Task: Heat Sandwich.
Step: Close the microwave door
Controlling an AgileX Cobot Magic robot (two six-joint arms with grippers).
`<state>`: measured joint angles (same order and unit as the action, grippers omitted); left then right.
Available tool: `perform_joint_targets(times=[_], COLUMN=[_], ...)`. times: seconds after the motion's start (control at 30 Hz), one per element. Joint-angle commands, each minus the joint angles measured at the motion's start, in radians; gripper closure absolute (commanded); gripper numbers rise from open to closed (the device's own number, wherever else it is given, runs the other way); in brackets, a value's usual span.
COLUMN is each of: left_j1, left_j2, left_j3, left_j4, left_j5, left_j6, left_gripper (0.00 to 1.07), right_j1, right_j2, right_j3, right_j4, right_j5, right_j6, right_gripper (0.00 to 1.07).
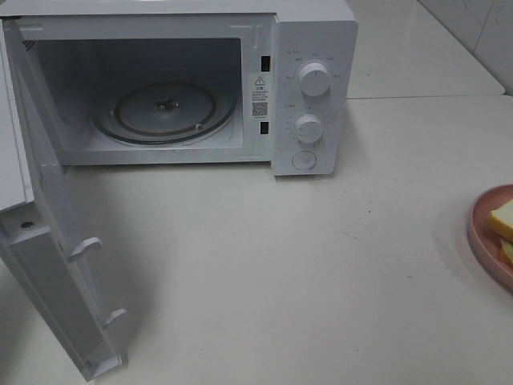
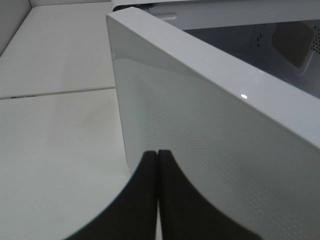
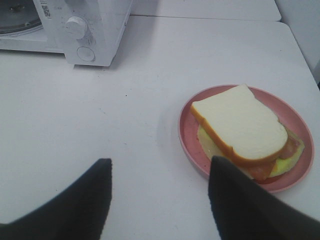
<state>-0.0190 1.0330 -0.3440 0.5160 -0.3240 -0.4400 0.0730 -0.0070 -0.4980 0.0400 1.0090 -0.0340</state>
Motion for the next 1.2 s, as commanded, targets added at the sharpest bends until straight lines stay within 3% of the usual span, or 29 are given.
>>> perform_joint_targets(times=[0.03, 0.23, 0.33, 0.47, 0.77, 0.9, 1.03, 1.2], left_j1=[0.005, 0.005, 0.005, 0.005, 0.005, 0.005, 0.003, 0.003], left_j2=[0.053, 0.124, 0.179, 0.232, 0.337, 0.363, 0.366, 0.368], left_j3=[0.003, 0.003, 0.003, 0.003, 0.003, 0.003, 0.003, 0.003], left_j4=[-0.042, -0.115, -0.173, -0.211, -0.232, -0.264, -0.316, -0.364], left_j5=[-0.072, -0.175, -0.238, -0.305, -0.455, -0.484, -0.487, -0.517], left_j6=[0.076, 0.138, 0.225, 0.272, 0.294, 0.326, 0.398, 0.427], left_gripper=[1.07, 1.07, 1.07, 1.07, 1.07, 1.07, 1.07, 1.07], right_j1=[0.000, 0.000, 0.000, 0.000, 0.000, 0.000, 0.000, 0.000], right_j2=[-0.024, -0.024, -0.024, -0.024, -0.024, -0.024, -0.024, -0.024], right_j3=[-0.001, -0.001, -0.001, -0.001, -0.001, -0.001, -0.001, -0.001], right_j4=[-0.004, -0.004, -0.004, -0.004, -0.004, -0.004, -0.004, -0.004], right_j5=[-0.012, -0.012, -0.012, -0.012, -0.012, -0.012, -0.012, -0.012], right_j6=[-0.006, -0.006, -0.006, -0.006, -0.006, -0.006, -0.006, -0.006], right_gripper=[0.50, 0.50, 0.50, 0.50, 0.50, 0.50, 0.50, 0.50])
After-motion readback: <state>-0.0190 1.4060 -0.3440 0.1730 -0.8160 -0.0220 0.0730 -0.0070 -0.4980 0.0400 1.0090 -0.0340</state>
